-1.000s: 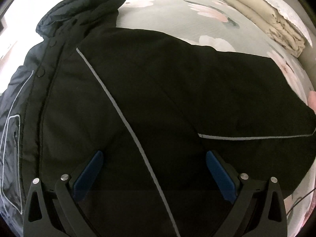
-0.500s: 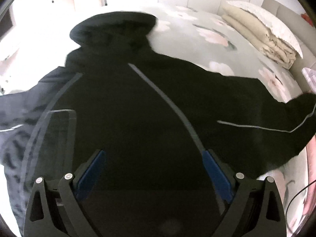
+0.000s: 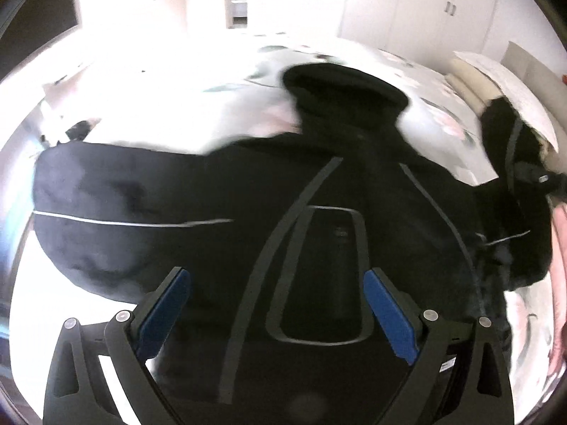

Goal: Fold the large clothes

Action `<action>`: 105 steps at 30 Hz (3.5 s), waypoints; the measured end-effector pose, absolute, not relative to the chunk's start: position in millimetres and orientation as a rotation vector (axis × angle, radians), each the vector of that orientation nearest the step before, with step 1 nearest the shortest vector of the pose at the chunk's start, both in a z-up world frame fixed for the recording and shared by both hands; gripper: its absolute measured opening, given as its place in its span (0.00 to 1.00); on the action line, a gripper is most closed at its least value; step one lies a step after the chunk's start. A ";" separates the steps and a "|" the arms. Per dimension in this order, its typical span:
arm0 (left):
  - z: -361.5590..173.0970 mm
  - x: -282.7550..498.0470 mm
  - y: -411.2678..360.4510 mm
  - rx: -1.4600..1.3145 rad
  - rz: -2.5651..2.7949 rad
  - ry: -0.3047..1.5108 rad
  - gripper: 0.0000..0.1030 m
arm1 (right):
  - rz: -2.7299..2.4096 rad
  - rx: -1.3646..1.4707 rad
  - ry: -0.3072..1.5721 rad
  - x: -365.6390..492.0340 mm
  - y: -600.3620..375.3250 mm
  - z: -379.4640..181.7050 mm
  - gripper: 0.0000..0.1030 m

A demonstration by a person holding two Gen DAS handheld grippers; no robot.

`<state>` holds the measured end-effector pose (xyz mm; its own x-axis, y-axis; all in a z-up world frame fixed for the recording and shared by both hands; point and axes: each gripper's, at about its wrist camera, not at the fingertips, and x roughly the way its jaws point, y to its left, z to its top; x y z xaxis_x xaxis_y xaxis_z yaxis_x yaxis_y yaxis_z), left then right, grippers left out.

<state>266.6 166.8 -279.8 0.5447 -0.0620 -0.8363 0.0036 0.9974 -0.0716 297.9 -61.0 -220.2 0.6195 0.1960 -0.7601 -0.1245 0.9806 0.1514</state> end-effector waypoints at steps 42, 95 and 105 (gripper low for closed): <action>-341.1 377.6 222.3 -0.461 -0.472 1.068 0.19 | -0.020 0.164 1.228 335.8 -175.3 -388.9 0.39; -335.8 289.4 565.1 -0.671 0.345 0.922 0.56 | 0.120 -0.029 1.297 336.7 -48.3 -405.9 0.53; -405.4 329.9 638.0 -0.844 0.441 0.963 0.56 | 0.111 -0.086 1.321 351.1 -35.0 -411.9 0.60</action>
<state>329.9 638.0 -405.4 0.5199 -0.0302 -0.8537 -0.6659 0.6116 -0.4271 351.1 -35.0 -411.9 0.2432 0.0323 -0.9694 -0.1305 0.9914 0.0003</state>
